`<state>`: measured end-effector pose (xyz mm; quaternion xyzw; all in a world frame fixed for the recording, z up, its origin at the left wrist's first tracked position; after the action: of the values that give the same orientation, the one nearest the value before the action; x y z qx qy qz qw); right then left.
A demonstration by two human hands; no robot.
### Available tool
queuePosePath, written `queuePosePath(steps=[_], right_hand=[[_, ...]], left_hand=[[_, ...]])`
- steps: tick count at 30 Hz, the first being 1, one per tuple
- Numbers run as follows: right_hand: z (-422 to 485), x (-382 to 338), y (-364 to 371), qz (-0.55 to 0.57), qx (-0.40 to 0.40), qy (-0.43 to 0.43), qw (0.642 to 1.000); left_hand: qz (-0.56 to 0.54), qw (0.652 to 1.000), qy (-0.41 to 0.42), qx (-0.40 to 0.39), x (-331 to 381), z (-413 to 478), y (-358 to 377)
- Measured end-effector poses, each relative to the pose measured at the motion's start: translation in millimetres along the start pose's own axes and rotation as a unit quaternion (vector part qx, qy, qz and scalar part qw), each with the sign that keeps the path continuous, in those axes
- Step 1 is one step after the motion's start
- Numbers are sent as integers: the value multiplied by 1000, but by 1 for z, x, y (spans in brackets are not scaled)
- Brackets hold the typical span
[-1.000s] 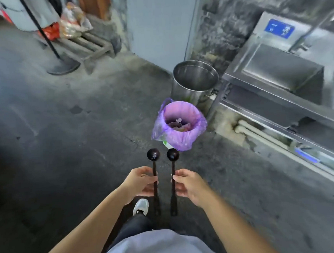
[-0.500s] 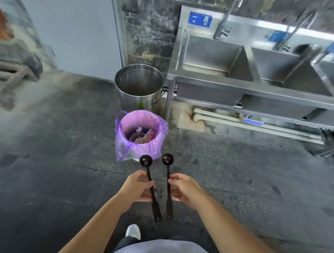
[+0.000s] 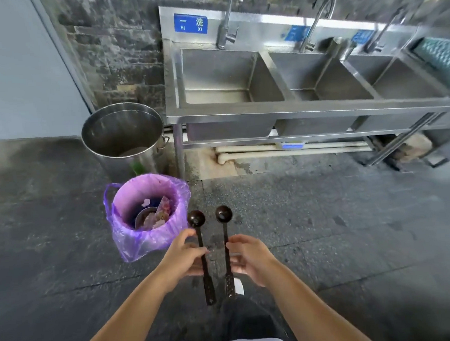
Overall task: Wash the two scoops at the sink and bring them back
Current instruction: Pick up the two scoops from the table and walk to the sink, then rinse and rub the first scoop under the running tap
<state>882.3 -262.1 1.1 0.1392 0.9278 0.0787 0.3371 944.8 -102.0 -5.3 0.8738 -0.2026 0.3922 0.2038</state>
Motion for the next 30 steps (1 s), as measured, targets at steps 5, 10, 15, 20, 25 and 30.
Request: queuePosePath(steps=[5,10,15,20,25,30], right_hand=[[34,-45,-64,45,29,-11,999],[82,-125,-136,52,42,-33,997],[120,-219,-202,56,46,-33,997],[157,-298,-246,65,60,-37,995],[211,-358,-268,72,63,-34,995],[274,-423,-287,67,100,-30,992]], left_hand=[[19,999,-27,-34,40,85,36],[31,998,-27,-39,104,194,69],[24,999,-30,-16,182,280,94],[28,999,-10,-13,250,341,104],[31,999,19,4,300,406,92],[38,999,39,-3,357,490,79]])
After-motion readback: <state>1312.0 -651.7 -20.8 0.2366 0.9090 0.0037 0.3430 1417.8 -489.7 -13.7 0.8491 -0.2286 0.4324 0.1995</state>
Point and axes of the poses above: each hand's wrist, its own z-axis towards the middle knuckle, its own y-axis out of the palm, x = y × z, the point moved 9 cm from there along z, towards the middle knuckle, and after that the axes turned 11 degrees about -x, right-handed, at the moved point
